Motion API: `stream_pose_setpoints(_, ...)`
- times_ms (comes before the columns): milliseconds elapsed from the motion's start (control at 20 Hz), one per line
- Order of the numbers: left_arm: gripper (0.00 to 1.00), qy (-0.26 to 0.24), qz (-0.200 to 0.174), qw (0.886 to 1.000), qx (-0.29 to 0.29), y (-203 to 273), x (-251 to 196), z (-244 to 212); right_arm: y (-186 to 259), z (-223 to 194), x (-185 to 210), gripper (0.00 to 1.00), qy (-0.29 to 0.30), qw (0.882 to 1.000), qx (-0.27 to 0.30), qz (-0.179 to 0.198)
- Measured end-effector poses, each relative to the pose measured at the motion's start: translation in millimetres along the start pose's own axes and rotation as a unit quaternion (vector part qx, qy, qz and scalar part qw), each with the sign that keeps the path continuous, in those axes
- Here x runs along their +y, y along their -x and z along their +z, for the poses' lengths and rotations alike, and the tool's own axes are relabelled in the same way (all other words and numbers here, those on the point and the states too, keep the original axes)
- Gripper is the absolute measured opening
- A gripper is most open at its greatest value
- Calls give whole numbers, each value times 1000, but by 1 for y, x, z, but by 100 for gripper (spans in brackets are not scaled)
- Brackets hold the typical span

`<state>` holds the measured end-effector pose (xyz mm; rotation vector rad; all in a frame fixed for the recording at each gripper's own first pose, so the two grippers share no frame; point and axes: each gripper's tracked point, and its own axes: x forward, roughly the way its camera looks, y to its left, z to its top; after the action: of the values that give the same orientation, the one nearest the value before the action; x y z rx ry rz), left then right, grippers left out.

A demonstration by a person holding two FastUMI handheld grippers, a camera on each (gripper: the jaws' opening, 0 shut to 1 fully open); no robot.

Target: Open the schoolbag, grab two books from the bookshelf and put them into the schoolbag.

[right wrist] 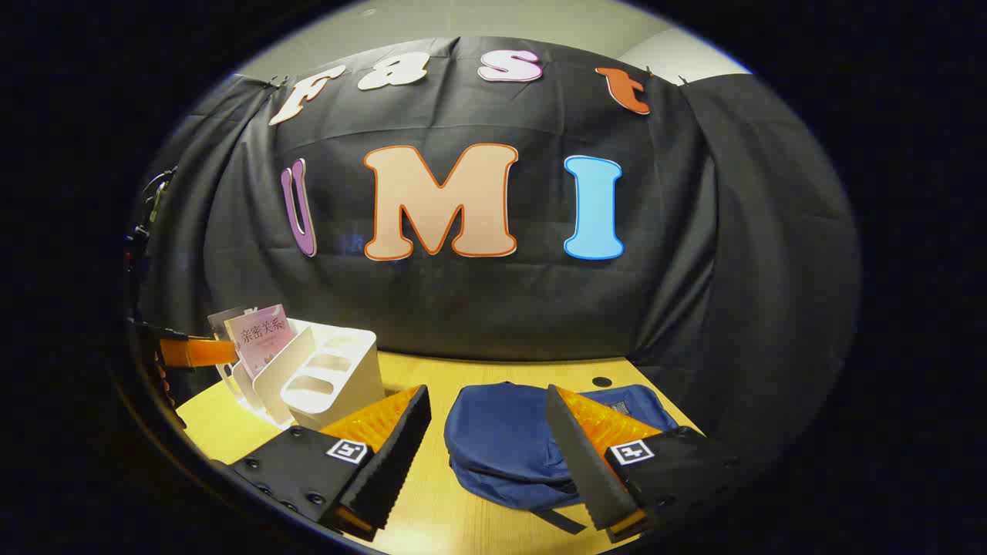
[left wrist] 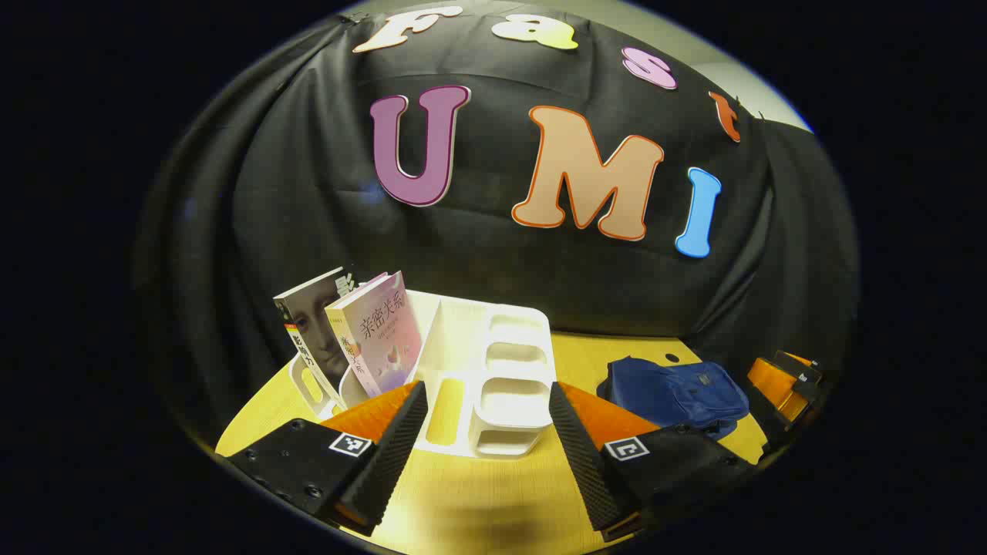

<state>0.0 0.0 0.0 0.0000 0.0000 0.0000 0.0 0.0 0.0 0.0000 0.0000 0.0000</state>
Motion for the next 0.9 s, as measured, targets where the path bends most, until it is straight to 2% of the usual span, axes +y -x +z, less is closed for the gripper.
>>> stream_pose_setpoints(50, 93, -4, -2, 1000, 3, 0, -1, -1, 1, 0, -2, 97, -1, 1000, 0, -2)
stream_pose_setpoints(150, 93, -11, -9, 1000, 9, 2, -3, -3, 3, -1, -3, 100, -1, 1000, -1, -6)
stream_pose_setpoints(200, 93, -14, -11, 1000, 12, 2, -3, -6, 4, -1, -3, 97, -2, 1000, 0, -7)
stream_pose_setpoints(350, 93, -12, -18, 1000, 22, 3, -3, -9, 6, 0, -2, 97, 1, 1000, 1, -8)
stream_pose_setpoints(400, 93, -11, -19, 999, 24, 4, -3, -10, 6, -1, -2, 100, 2, 1000, 1, -8)
stream_pose_setpoints(500, 93, -8, -21, 999, 29, 4, -3, -12, 6, -4, 0, 97, 5, 1000, 5, -6)
stream_pose_setpoints(600, 93, -2, -18, 999, 37, 4, -1, -15, 7, -6, 0, 97, 6, 1000, 10, -3)
stream_pose_setpoints(650, 93, 1, -16, 999, 38, 4, 0, -16, 8, -7, 0, 94, 8, 1000, 11, -4)
stream_pose_setpoints(700, 93, 4, -14, 999, 40, 4, 2, -17, 8, -6, -1, 100, 11, 1000, 12, -5)
stream_pose_setpoints(750, 93, 5, -11, 999, 42, 3, 4, -19, 8, -7, -3, 97, 15, 1000, 12, -7)
stream_pose_setpoints(900, 94, 6, 0, 999, 45, 6, 17, -21, 8, -9, -8, 97, 23, 1000, 15, -13)
